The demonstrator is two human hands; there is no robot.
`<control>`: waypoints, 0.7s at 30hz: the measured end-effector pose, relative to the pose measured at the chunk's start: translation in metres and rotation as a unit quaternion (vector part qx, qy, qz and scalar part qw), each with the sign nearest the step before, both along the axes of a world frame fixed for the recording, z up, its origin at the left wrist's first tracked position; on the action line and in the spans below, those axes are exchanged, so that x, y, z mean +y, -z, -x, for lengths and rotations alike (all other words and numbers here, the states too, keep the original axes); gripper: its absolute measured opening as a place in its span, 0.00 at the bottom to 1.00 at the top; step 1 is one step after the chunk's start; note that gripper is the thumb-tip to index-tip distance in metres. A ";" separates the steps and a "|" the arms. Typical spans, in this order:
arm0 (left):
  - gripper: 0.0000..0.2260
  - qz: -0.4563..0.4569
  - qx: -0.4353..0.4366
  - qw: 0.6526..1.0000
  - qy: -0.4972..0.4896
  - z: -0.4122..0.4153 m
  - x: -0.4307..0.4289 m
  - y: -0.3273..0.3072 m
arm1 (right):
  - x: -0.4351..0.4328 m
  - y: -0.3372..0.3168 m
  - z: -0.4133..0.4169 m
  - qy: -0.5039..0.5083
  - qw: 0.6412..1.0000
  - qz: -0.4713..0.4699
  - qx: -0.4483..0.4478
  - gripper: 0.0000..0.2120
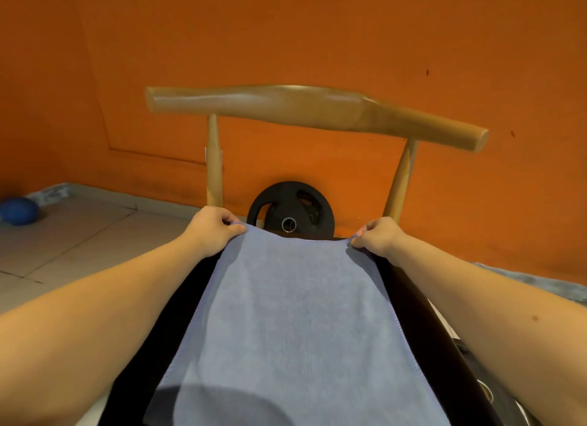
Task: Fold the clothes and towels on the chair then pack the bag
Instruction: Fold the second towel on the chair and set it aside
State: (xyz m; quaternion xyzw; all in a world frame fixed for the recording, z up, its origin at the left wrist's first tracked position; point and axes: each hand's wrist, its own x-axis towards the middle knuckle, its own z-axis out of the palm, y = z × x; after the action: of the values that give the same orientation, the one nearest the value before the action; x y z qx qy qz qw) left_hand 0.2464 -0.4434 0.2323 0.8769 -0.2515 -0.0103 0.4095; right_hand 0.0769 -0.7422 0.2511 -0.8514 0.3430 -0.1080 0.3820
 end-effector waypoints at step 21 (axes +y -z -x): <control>0.09 0.180 -0.127 0.975 0.020 0.196 0.127 -0.257 | 0.106 -0.249 0.200 0.017 0.971 0.040 -0.236 0.04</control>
State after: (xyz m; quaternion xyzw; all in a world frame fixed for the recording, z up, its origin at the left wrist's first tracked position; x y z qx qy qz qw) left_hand 0.0504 -0.3164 0.4897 0.7777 -0.3170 0.1382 0.5250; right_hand -0.1234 -0.6359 0.4997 -0.8103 0.2535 -0.3257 0.4160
